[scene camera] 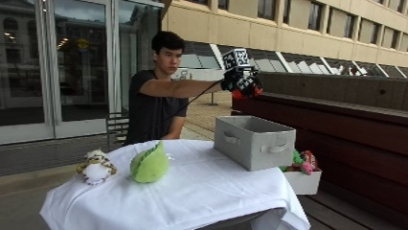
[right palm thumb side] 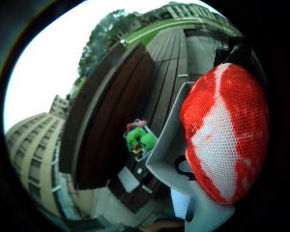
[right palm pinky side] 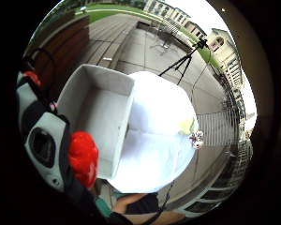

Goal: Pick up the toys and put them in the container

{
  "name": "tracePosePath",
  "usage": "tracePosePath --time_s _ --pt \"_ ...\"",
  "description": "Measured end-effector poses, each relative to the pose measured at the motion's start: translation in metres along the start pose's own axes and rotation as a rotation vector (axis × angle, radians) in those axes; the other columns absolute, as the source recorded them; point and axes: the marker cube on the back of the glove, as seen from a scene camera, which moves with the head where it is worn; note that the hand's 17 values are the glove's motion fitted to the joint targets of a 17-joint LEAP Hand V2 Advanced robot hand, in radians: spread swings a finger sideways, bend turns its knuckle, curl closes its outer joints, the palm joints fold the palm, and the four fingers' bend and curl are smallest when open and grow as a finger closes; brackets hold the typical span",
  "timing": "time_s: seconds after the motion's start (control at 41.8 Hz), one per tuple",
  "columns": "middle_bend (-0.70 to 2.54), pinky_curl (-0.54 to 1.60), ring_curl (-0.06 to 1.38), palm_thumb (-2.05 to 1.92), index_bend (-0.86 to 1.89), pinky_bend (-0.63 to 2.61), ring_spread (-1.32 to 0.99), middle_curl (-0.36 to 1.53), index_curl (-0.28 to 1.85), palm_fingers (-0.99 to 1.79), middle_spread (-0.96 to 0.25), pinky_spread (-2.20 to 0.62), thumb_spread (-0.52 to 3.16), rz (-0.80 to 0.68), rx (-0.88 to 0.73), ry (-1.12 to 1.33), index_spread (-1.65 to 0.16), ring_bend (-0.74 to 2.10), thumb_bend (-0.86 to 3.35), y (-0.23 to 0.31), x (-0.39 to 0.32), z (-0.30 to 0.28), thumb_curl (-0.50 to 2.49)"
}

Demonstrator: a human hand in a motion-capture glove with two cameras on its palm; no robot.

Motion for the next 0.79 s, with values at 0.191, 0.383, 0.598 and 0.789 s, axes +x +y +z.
tracePosePath --time_s 0.191,0.383,0.598,0.789 --pt "0.68 0.42 0.5 0.68 0.14 0.93 -0.42 0.64 0.16 1.08 -0.42 -0.45 0.68 -0.021 -0.06 0.014 -0.33 1.16 0.07 0.001 -0.001 0.022 0.98" --pt "0.62 0.45 0.5 0.56 0.04 1.05 -0.42 0.63 0.07 0.94 -0.41 -0.46 0.79 -0.027 -0.118 -0.001 -0.31 1.2 0.0 -0.003 0.007 0.037 0.94" --pt "0.44 0.5 0.49 -0.11 -0.04 1.31 -0.32 0.59 -0.02 0.34 -0.19 -0.37 0.9 -0.076 -0.085 0.065 -0.29 1.23 -0.15 0.003 0.015 0.028 0.62" --pt "0.39 0.47 0.42 -0.13 0.12 1.33 -0.23 0.55 0.03 0.13 -0.09 -0.25 0.93 -0.068 -0.052 0.128 -0.3 1.09 -0.11 0.011 0.052 0.005 0.49"
